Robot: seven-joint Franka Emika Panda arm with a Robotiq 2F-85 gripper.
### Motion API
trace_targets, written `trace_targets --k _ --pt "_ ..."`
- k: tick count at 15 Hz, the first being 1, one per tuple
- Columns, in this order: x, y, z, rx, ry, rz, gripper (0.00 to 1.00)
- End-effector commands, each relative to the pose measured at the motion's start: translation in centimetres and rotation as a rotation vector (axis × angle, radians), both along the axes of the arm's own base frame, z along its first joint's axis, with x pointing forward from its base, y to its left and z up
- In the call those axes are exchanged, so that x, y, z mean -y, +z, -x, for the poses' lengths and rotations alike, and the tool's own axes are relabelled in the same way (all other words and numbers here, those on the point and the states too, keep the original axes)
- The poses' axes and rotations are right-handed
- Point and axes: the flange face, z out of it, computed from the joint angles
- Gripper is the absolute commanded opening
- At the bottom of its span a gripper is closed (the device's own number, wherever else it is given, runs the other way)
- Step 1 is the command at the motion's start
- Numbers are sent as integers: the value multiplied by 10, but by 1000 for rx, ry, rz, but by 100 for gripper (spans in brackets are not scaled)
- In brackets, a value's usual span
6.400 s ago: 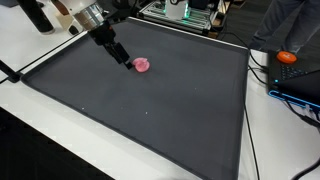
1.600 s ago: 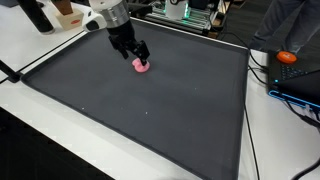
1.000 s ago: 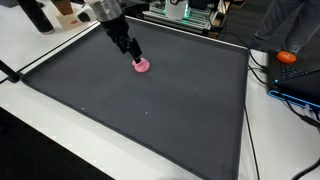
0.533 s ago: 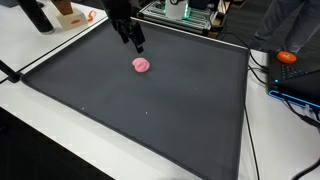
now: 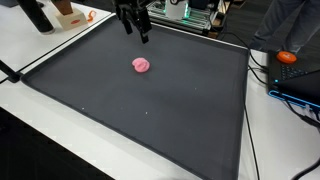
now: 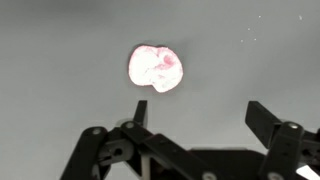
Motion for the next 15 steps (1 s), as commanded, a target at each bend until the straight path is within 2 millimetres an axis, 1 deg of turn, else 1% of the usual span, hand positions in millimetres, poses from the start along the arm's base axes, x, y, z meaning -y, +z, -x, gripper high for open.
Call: trace_targets --k 1,3,7,10,12,13,14,15 --pt "-2 -16 -2 -28 -40 -8 100" --pt "-3 -40 -1 -69 -91 7 100" --pt "-5 -80 1 -141 -171 29 100" --pt "-5 -103 1 -169 -203 45 100" --pt "-4 -113 0 -176 -210 56 100" --pt "-4 -117 0 -175 -210 62 95" --pt "-4 -119 -1 -174 -207 63 73" --pt "-4 -121 -2 -170 -201 61 70"
